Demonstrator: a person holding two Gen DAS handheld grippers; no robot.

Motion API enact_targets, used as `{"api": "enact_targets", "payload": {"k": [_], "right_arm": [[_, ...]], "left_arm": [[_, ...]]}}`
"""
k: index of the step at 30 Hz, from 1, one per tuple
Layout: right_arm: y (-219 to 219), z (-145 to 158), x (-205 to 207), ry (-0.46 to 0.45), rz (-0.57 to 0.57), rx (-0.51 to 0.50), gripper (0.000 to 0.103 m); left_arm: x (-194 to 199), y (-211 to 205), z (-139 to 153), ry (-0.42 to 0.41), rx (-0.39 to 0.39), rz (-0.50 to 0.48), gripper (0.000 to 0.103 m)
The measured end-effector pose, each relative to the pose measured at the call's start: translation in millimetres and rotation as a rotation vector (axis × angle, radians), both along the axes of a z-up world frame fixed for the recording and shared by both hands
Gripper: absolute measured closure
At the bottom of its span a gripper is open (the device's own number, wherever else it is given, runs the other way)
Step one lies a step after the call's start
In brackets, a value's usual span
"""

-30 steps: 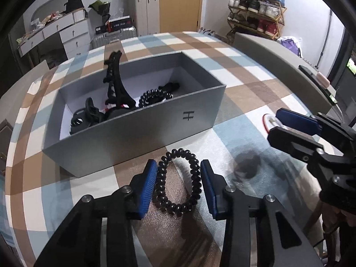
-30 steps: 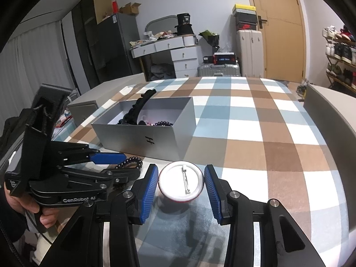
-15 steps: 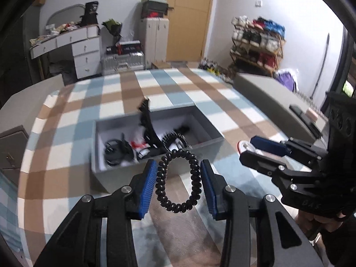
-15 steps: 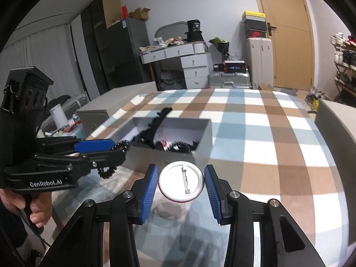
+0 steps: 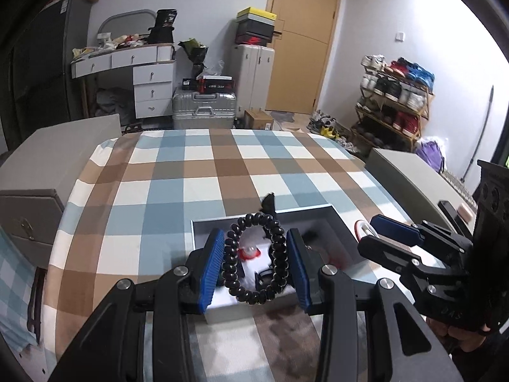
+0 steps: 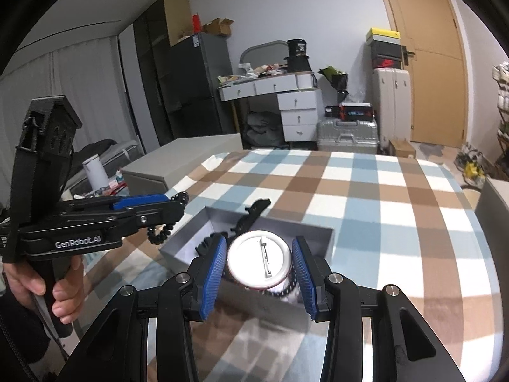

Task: Organize jewelry
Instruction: 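Carry the badge and hair tie into the grey box with both tools, then open both tools to drop the badge and hair tie into the box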

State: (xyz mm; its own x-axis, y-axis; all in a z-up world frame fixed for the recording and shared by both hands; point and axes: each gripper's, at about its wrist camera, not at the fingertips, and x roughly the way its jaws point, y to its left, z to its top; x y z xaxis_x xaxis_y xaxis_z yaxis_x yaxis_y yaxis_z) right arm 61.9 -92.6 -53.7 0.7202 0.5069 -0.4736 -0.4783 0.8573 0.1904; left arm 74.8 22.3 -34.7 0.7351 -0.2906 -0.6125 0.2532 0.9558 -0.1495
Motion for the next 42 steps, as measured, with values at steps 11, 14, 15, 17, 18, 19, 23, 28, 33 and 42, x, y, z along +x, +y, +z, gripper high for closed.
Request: {"api": "enact_targets", "payload": {"k": [11,14,15,17,18,19,23,28,33,42], "right_arm": [[8.3,-5.4,31.3,0.008,0.003,-0.011,0.061],[9.1,-8.5,34.8,0.015,0.000,-0.011,0.061],[9.3,-9.7,35.6,0.017,-0.001,-0.011,0.061],[9.5,-12.3,38.5,0.025,-0.003,-0.011,0.061],[9.3,-13.3,39.5,0.029,-0.005,-0.010,0.061],[9.2,-14.1,40.5,0.032,-0.007,-0.009,0.061],[10.1,-14.7,42.7,0.032,-0.012,-0.011,0.061],[12.8,-19.5,45.7,0.049,-0.008,-0.020,0.061],[13.3,-28.5,49.4,0.076,-0.017,-0.021,0.060],[2.6,-25.1,43.5,0.065,-0.046,0.015,0.046]], "left_arm": [[22.3,7.7,-10.2,0.028,-0.043,0.012,0.069],[23.9,7.5,-11.8,0.038,-0.050,0.005,0.069],[24.7,7.4,-11.7,0.039,-0.050,0.004,0.069],[25.9,6.9,-12.5,0.045,-0.050,-0.002,0.068],[26.2,6.8,-13.1,0.047,-0.049,-0.003,0.068],[27.1,6.8,-14.0,0.050,-0.050,-0.003,0.068],[28.3,8.1,-17.0,0.069,-0.063,-0.006,0.068],[30.4,7.1,-20.9,0.093,-0.065,-0.018,0.065],[31.9,4.6,-25.9,0.114,-0.058,-0.038,0.058],[26.6,8.6,-25.8,0.126,-0.077,-0.035,0.041]]}}
